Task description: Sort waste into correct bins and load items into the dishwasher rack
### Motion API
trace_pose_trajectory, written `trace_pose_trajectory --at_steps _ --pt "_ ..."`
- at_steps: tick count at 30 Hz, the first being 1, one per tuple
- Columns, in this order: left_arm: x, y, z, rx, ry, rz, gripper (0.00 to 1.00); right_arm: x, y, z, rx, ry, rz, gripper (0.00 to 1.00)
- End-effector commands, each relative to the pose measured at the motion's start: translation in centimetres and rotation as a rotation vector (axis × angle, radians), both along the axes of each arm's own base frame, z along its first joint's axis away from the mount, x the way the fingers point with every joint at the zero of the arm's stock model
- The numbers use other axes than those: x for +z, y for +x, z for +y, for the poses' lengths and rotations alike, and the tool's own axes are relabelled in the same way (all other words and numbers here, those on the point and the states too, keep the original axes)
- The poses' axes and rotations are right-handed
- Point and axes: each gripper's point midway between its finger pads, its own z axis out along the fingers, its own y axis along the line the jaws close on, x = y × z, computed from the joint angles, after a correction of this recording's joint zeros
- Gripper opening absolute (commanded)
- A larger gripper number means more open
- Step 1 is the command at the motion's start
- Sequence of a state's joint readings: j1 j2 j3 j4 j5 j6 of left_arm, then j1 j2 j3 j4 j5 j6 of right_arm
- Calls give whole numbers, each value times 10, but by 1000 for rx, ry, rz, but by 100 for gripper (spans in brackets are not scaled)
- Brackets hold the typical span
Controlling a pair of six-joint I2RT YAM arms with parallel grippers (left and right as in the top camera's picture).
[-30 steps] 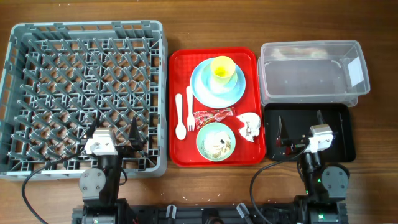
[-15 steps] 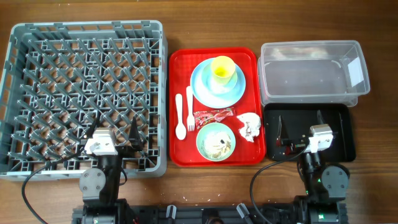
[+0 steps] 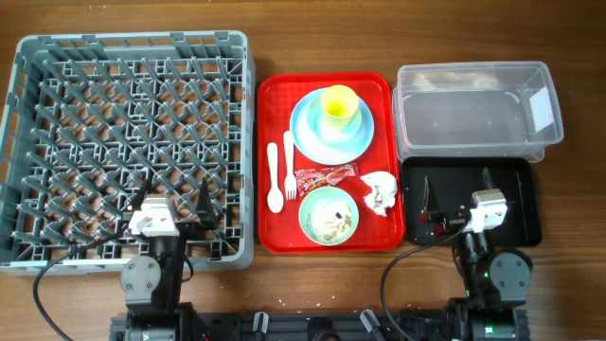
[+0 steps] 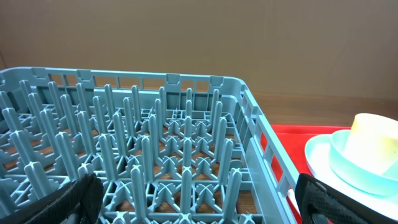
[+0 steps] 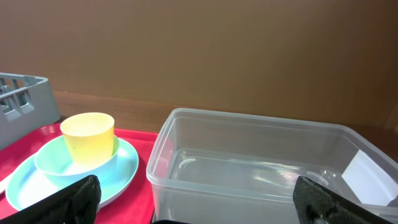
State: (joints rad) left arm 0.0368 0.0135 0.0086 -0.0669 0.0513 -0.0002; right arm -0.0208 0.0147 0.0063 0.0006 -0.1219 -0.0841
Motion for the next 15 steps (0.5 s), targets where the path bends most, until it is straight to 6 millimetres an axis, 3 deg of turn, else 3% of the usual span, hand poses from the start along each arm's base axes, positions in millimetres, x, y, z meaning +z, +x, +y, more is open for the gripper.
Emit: trace_pose_trajectory --at_steps 1,15 --pt "-1 0 -3 -20 18 -2 100 0 0 -2 -13 -11 -3 100" --pt "0 -1 -3 -19 18 -2 100 0 0 -2 -13 -11 -4 100"
